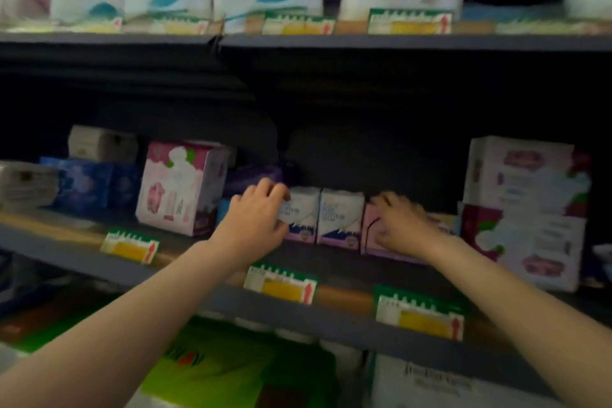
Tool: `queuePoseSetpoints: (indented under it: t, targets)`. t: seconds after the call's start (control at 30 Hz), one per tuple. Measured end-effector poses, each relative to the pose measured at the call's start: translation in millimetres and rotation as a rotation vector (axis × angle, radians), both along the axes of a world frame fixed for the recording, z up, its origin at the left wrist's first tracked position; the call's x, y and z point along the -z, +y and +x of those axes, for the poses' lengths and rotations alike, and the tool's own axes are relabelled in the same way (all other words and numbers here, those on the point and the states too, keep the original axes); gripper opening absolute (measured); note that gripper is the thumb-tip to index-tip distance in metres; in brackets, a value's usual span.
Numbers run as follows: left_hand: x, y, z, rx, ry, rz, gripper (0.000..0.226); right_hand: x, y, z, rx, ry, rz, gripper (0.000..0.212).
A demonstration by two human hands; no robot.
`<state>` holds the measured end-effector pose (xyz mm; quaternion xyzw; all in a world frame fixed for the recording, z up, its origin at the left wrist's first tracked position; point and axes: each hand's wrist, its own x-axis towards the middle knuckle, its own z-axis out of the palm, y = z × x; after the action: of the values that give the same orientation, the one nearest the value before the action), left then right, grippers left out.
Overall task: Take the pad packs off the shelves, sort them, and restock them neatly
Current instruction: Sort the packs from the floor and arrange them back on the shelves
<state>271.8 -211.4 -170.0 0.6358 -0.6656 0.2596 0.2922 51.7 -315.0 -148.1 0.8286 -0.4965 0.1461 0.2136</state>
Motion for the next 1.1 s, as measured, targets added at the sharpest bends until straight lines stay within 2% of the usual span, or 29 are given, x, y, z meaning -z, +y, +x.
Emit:
queuePoseSetpoints:
  t: [0.07,0.13,0.2,0.33,0.4,0.5,0.6,0.7,0.8,0.83,0.9,0.97,1.03,1.1]
  targets:
    - [-8,-17,-12,-0.054,-0.049,0.092,0.044,-3,-30,-16,0.093,0.028,0.141,0.081]
    - [-16,-34,-24,-0.081,-0.052,0.13,0.046,-1,-56,-27,0.174,0.067,0.194,0.09]
    - [-18,-47,-34,-0.076,-0.032,0.141,0.047,5,-75,-27,0.199,0.082,0.171,0.091]
    - [-11,-60,-48,-0.031,-0.062,0.166,0.047,-7,-76,-24,0.067,0.092,-0.015,0.088]
    - [-11,-64,-50,-0.024,-0.058,0.152,0.047,-15,-77,-28,0.07,0.084,-0.033,0.1]
    - [-10,-70,-54,-0.018,-0.046,0.163,0.047,-15,-82,-41,0.201,0.075,0.201,0.122]
    - [-11,-72,-57,0.043,-0.08,0.176,0.057,-15,-72,-43,0.153,0.103,0.161,0.113]
    - [-22,-73,-58,0.145,-0.083,0.197,0.088,-24,-53,-35,0.02,0.064,0.085,0.102]
    - [-35,-70,-51,0.186,-0.052,0.286,0.118,-38,-32,-24,-0.265,-0.068,0.226,0.087]
    - [-41,-67,-46,0.171,-0.042,0.313,0.122,-43,-24,-18,-0.368,-0.115,0.288,0.083]
    - [-52,-57,-29,0.127,-0.001,0.343,0.118,-48,-13,2,-0.492,-0.177,0.315,0.081]
    - [-59,-46,-5,0.101,0.061,0.399,0.1,-48,-9,28,-0.546,-0.193,0.328,0.078]
    - [-58,-36,24,0.074,0.091,0.475,0.074,-44,-16,50,-0.582,-0.28,0.372,0.064]
    - [-52,-27,55,-0.018,0.137,0.487,0.067,-41,-33,61,-0.565,-0.403,0.354,0.052]
